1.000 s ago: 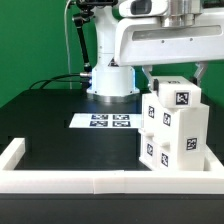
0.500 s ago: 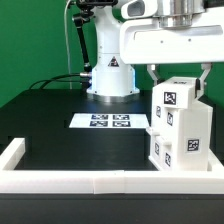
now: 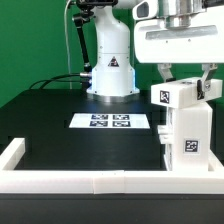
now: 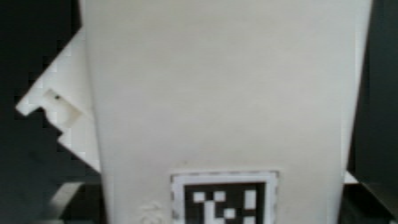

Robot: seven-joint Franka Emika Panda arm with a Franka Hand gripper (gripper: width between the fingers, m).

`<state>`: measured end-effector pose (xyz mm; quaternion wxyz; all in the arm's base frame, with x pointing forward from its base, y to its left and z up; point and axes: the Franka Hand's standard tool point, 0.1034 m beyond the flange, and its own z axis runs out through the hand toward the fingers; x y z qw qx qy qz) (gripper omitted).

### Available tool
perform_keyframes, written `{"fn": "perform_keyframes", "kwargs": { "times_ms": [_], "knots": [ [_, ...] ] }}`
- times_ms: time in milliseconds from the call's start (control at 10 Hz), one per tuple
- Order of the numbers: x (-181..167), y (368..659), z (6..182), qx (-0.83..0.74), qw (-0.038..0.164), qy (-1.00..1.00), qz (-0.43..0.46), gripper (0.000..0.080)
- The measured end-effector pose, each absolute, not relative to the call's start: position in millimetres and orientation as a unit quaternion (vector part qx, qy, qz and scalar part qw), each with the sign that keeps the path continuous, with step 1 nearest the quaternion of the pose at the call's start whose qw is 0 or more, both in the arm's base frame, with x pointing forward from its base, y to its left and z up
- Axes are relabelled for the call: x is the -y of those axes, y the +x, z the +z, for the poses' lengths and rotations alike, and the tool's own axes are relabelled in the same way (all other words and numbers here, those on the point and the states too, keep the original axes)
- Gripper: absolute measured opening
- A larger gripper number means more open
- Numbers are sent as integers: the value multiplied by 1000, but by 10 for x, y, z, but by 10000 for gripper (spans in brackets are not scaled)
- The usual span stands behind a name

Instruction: Assemble cabinet

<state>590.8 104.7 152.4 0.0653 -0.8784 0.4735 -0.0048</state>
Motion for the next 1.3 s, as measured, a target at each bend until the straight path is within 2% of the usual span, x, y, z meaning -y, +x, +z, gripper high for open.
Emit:
{"fn": "perform_keyframes", "kwargs": {
  "times_ms": [500,800,900,1000,1100,1300],
  "knots": [
    [-1150,5888,1524,-640,72,-765,18,556],
    [-1153,5892,1527,-675,73,-734,24,556],
    [-1158,5892,1531,-669,75,-739,25,658],
    [-1150,5896,1556,-651,78,-755,23,658],
    [-1170,5899,1611,-647,81,-758,20,769],
    [-1214,5888,1728,-643,88,-760,16,798]
  ]
}}
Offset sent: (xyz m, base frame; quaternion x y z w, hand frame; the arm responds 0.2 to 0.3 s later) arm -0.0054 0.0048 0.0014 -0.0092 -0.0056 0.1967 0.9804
